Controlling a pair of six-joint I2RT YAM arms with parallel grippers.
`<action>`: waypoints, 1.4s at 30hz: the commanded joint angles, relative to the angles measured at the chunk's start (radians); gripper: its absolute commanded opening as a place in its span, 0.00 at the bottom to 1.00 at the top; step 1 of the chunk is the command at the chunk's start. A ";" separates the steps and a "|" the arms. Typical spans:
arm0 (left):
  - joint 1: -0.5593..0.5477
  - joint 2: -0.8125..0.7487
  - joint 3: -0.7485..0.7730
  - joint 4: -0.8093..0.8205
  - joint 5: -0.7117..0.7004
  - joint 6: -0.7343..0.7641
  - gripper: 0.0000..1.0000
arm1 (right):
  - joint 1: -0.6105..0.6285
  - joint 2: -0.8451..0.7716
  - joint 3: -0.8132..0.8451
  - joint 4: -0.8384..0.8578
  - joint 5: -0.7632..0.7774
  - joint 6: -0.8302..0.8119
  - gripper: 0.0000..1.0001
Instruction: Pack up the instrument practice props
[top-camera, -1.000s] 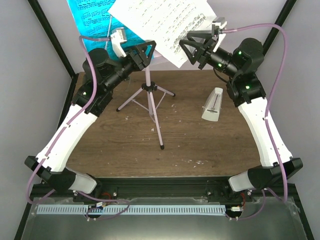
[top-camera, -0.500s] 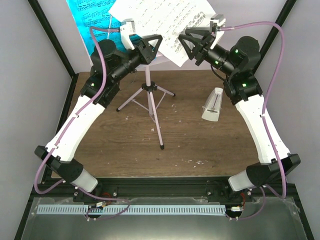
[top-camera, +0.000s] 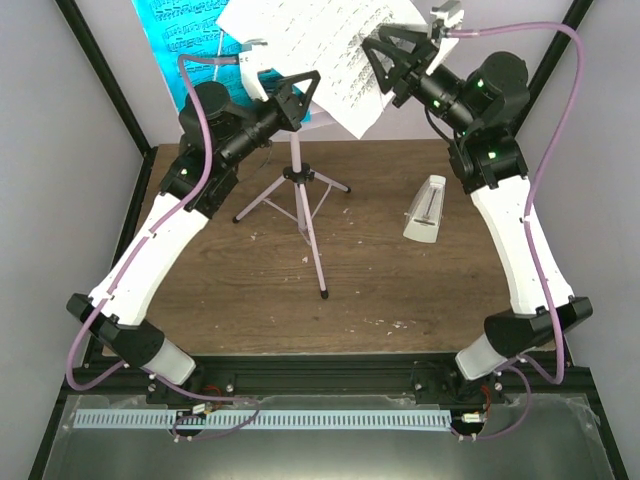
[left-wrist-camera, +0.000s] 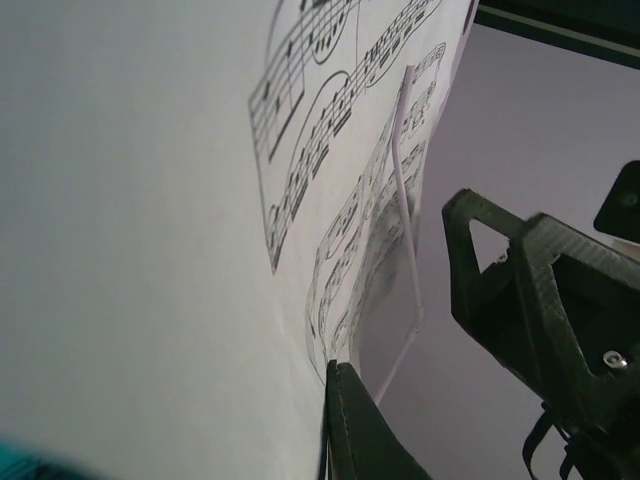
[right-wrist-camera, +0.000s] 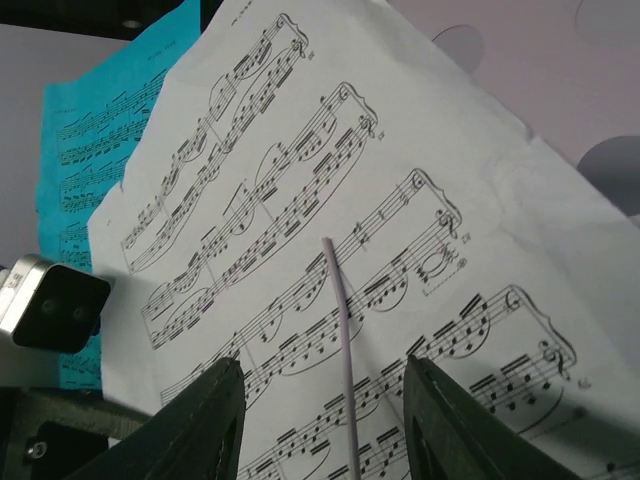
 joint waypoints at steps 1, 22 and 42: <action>-0.004 -0.028 -0.007 0.029 0.004 0.020 0.00 | 0.007 0.075 0.122 -0.089 -0.009 -0.025 0.44; -0.003 -0.054 -0.011 0.006 0.003 0.029 0.00 | 0.038 0.016 -0.106 0.214 -0.065 0.011 0.01; 0.011 -0.337 -0.075 -0.154 0.027 0.173 0.00 | 0.039 0.026 -0.169 0.338 -0.043 0.119 0.01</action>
